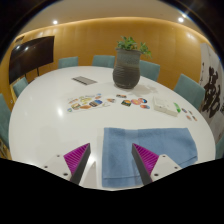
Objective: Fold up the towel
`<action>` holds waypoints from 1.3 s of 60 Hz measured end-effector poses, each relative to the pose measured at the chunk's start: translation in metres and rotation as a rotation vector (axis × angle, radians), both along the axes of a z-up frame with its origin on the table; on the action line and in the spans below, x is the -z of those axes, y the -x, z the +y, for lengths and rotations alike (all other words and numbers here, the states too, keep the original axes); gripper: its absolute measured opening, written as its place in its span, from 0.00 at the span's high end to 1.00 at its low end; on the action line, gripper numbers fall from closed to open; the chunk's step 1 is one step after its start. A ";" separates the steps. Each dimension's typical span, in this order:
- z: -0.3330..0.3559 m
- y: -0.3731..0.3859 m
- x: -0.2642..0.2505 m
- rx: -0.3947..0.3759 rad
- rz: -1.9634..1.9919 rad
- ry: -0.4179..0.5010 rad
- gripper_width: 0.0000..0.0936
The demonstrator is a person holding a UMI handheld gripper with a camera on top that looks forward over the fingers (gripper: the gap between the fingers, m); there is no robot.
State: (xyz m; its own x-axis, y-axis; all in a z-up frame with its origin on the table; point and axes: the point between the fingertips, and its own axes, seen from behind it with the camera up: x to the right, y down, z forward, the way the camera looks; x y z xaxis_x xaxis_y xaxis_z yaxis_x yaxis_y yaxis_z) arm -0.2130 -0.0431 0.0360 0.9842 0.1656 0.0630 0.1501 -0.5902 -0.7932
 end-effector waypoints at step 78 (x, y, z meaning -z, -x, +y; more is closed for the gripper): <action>0.019 -0.147 -0.036 0.209 0.422 0.123 0.05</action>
